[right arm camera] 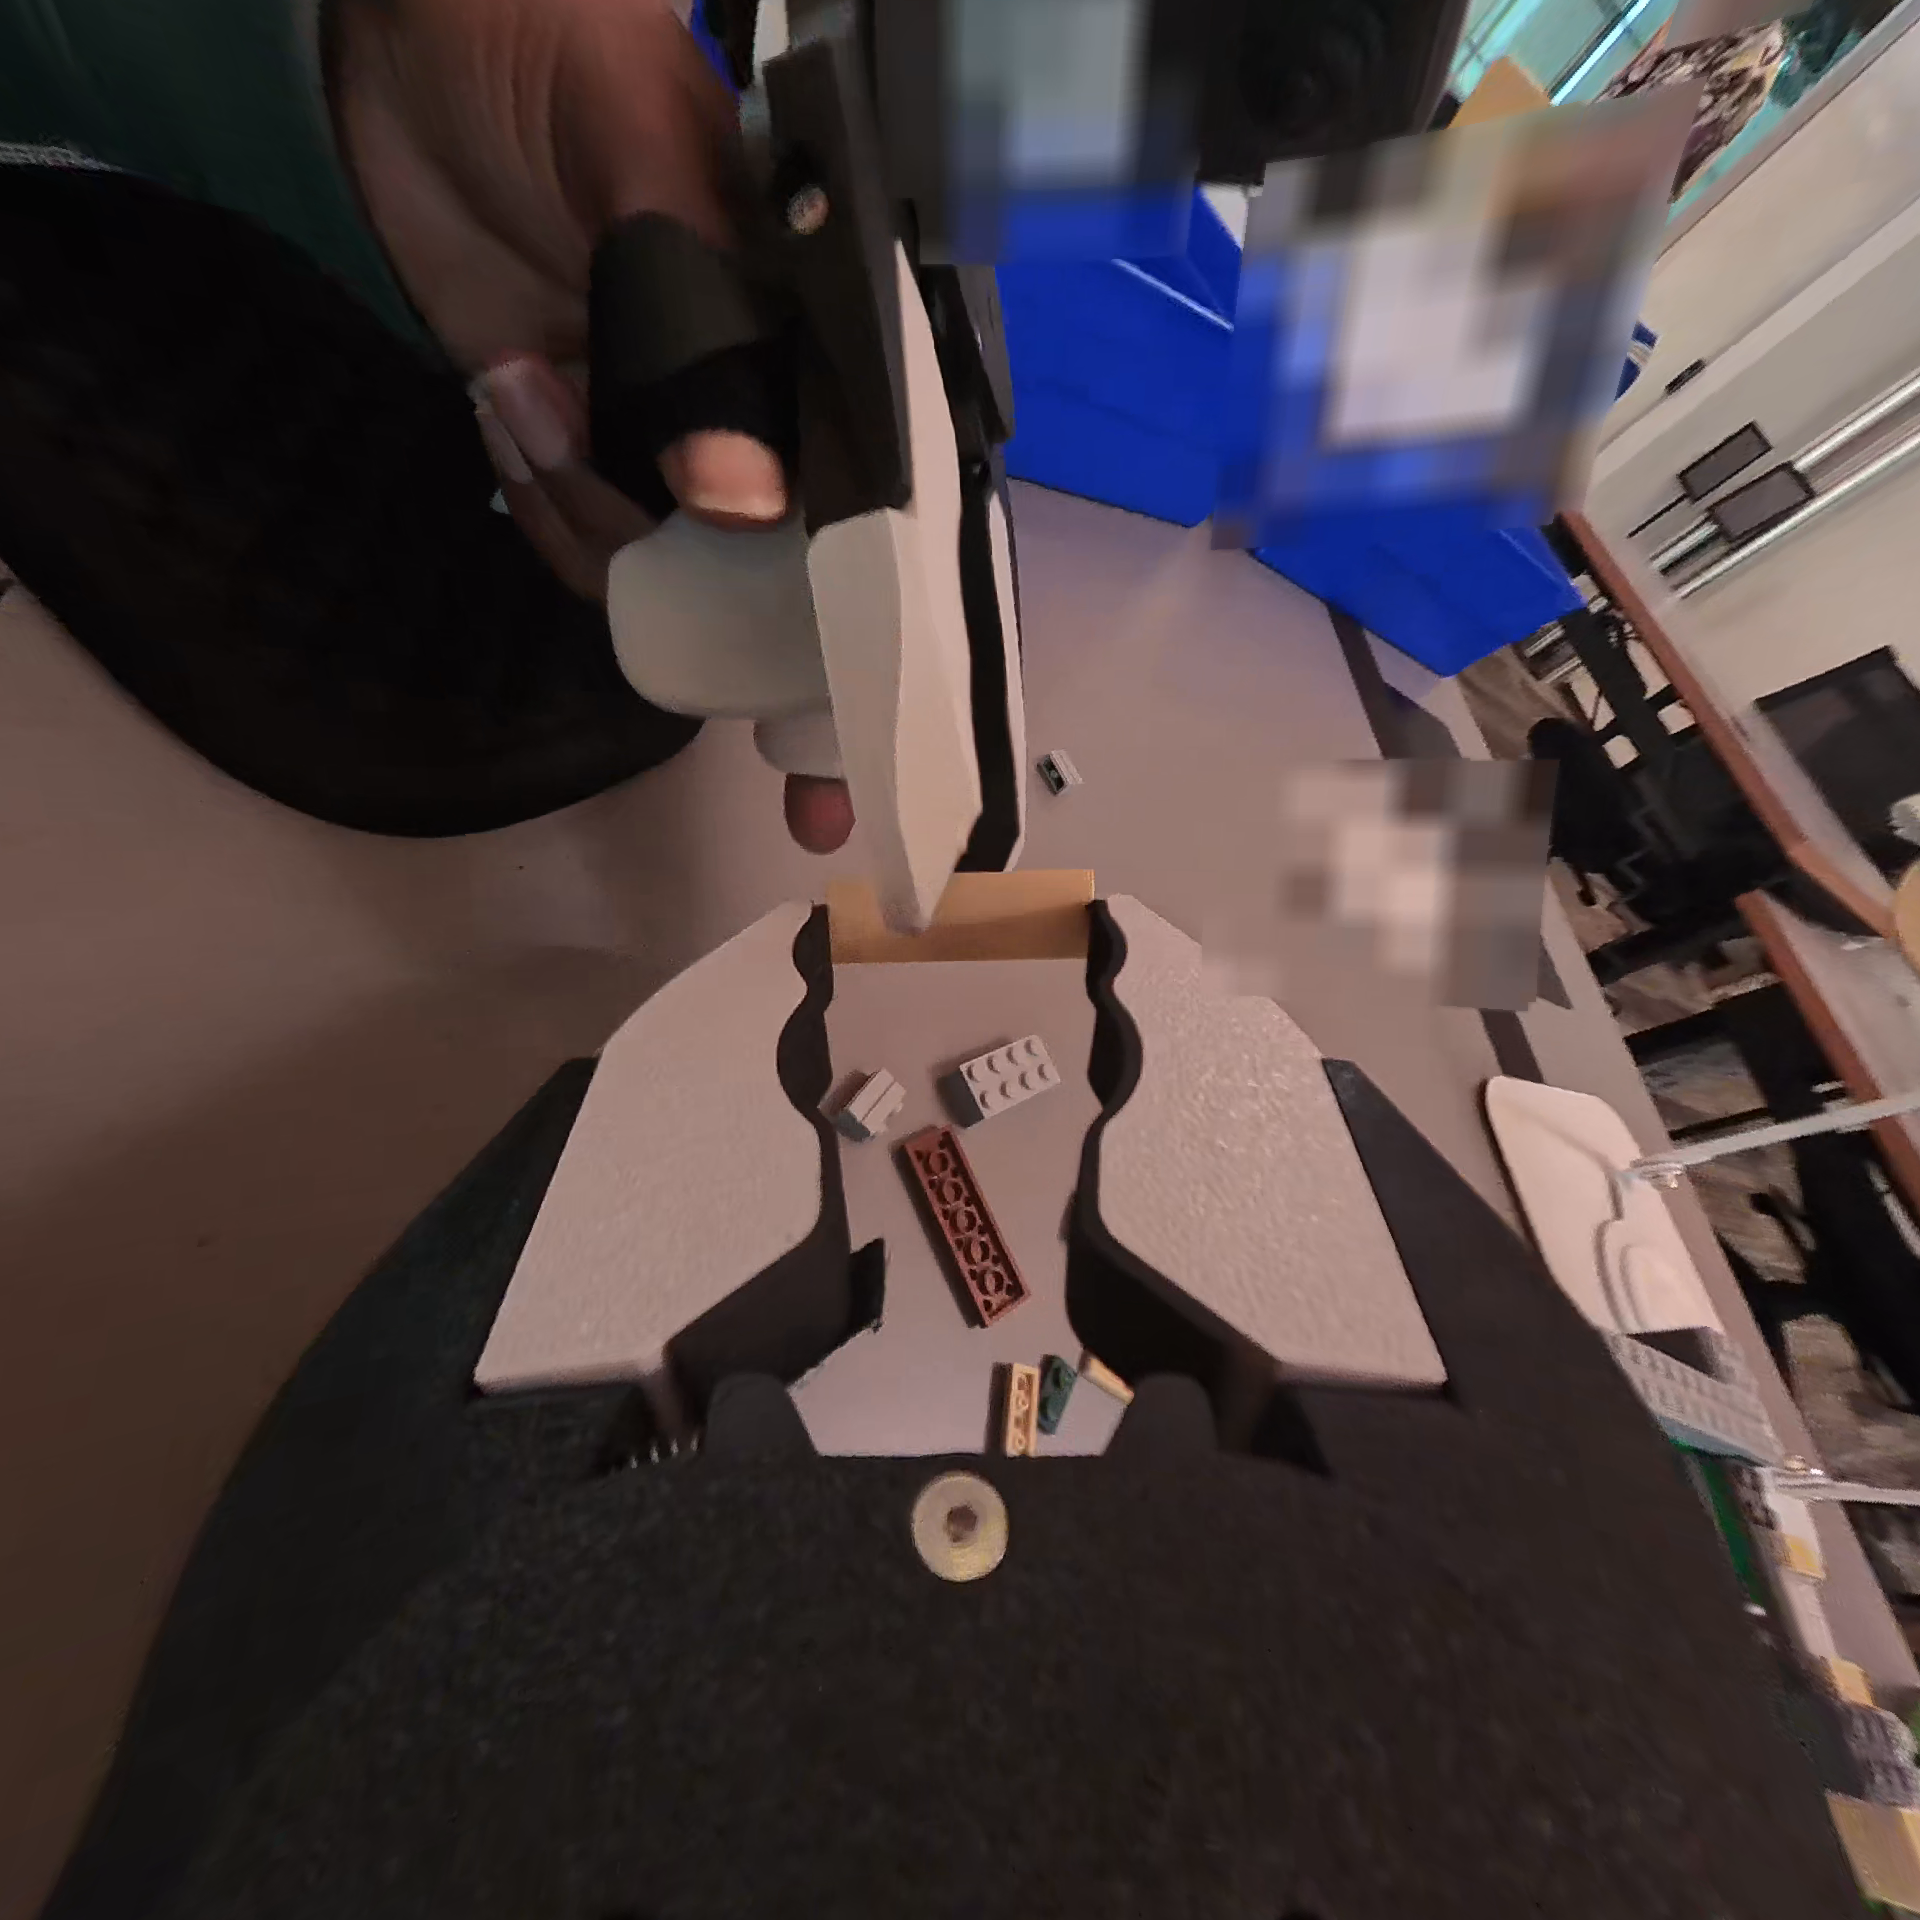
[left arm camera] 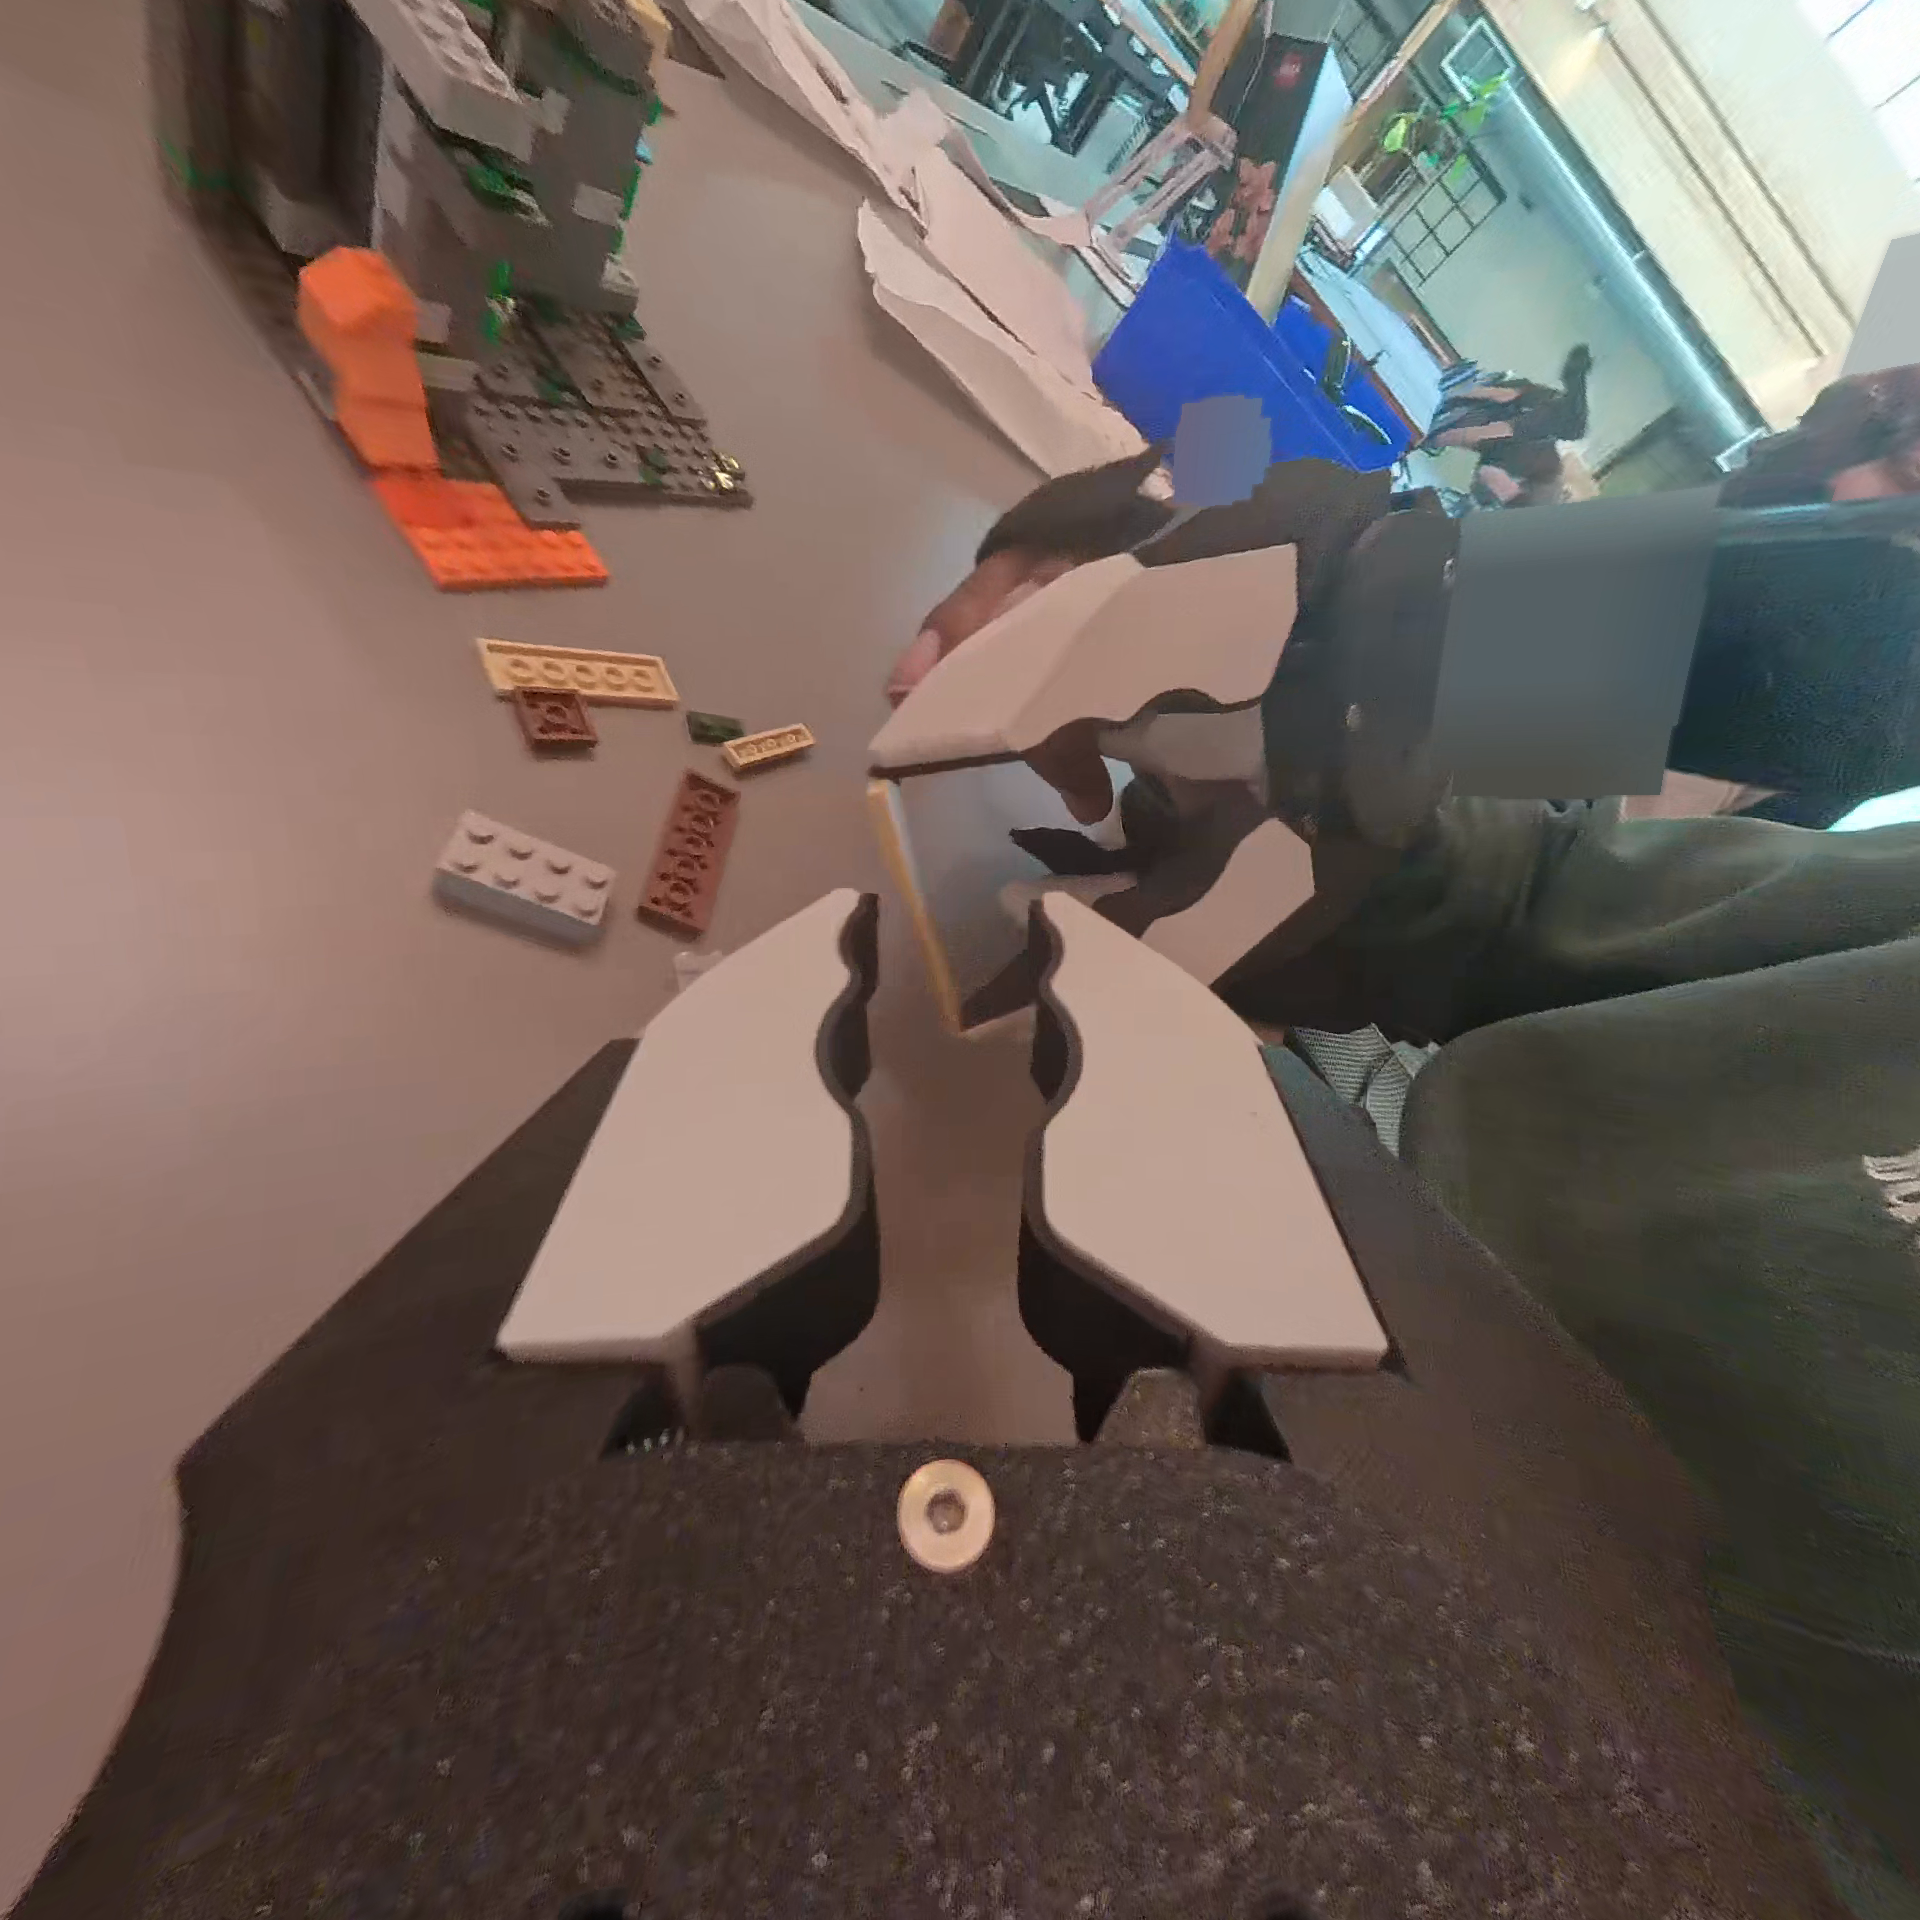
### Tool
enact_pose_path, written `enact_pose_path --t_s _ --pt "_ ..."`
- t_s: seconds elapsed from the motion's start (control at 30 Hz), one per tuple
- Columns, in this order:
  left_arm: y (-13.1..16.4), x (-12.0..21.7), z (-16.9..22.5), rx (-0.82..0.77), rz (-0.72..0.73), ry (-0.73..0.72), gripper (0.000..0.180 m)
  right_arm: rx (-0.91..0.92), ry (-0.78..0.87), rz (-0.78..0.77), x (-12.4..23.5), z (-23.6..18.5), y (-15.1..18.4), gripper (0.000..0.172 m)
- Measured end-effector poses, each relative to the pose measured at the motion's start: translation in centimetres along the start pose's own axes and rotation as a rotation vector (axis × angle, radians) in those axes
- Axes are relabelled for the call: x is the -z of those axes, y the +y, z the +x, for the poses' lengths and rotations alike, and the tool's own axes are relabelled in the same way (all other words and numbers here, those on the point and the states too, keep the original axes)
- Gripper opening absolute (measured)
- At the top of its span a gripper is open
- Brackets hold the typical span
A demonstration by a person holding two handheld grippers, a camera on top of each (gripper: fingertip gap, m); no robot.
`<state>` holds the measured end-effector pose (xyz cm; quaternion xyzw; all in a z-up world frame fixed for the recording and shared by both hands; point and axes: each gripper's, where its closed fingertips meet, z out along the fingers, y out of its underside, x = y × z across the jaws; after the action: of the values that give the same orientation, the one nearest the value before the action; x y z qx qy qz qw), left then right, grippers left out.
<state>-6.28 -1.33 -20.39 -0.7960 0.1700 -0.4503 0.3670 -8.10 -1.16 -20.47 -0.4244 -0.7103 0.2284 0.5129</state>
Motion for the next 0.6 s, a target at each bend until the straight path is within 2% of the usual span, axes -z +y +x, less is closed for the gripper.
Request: enact_pose_path --t_s 0.07,0.13,0.17,0.23,0.3,0.47,0.6 --pt "0.1 -0.3 -0.4 -0.024 -0.009 -0.025 0.005 0.014 0.004 0.004 0.0 -0.1 -0.2 0.047" --pt "-0.1 -0.2 -0.5 -0.050 -0.007 -0.029 0.004 0.027 0.021 0.010 0.1 0.1 -0.3 0.047" --pt "0.0 -0.1 -0.9 -0.069 -0.018 -0.057 0.004 0.026 0.034 0.021 0.3 0.4 -0.4 0.040" --pt "-0.3 0.6 -1.2 -0.115 -0.008 -0.086 0.003 -0.005 0.000 -0.007 0.4 0.5 0.1 0.044" --pt "-0.8 1.8 -1.8 -0.151 0.002 -0.134 0.002 -0.059 -0.088 -0.068 0.4 0.1 1.7 0.042" --pt "-1.0 4.4 -2.8 -0.235 -0.015 -0.256 0.003 -0.098 -0.259 -0.319 0.0 0.2 8.0 0.038" --pt "-0.2 5.3 -2.9 -0.299 -0.051 -0.318 0.003 -0.113 -0.429 -0.415 -0.3 0.2 9.9 0.033"
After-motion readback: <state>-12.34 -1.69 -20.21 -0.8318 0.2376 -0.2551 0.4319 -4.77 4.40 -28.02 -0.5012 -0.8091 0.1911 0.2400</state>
